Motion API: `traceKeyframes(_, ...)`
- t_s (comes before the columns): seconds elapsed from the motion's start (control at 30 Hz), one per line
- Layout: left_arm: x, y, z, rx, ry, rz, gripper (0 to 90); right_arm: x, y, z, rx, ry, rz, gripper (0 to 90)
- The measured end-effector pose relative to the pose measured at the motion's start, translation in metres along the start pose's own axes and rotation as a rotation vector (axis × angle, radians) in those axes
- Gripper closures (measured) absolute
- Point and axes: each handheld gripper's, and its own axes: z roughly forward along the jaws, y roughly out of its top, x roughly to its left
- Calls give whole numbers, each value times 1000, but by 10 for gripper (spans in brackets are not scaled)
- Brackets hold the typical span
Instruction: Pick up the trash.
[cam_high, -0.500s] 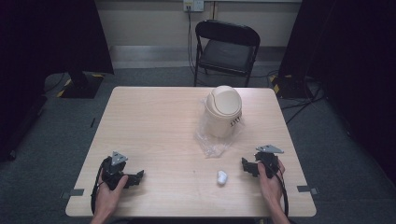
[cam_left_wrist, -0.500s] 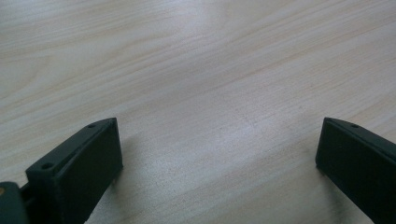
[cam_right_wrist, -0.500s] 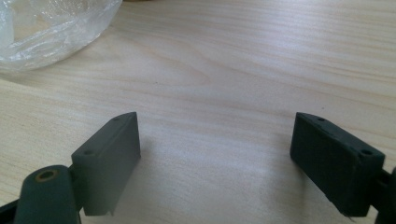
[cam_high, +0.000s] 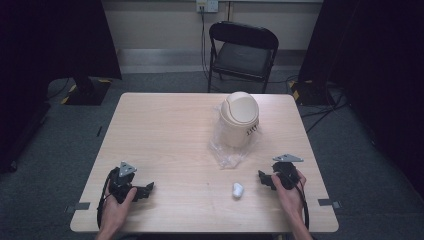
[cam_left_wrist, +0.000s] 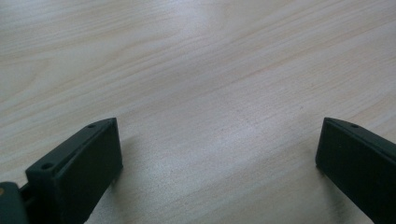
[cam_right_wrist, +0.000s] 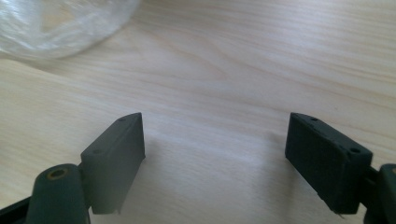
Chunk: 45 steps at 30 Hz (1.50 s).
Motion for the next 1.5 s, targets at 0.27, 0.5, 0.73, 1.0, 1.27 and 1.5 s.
traceKeyframes(0.27, 0, 0, 0, 1, -1, 1, 0, 11, 11, -8, -36, 82, -11, 197)
traceKeyframes(0.5, 0, 0, 0, 2, 2, 4, 0, 20, 25, -12, -82, 135, -40, 216)
traceKeyframes(0.73, -1, -1, -1, 3, 6, -1, 3, 35, 42, -7, -114, 182, -71, 242)
traceKeyframes(1.0, -2, -2, -2, -2, 7, -9, 3, 43, 65, -11, -145, 214, -90, 205)
traceKeyframes(1.27, -2, -2, -2, -2, 9, -7, 3, 45, 95, -14, -185, 257, -117, 177)
traceKeyframes(1.5, -2, -2, -2, -2, 9, -8, 3, 43, 128, -20, -235, 248, -126, 178)
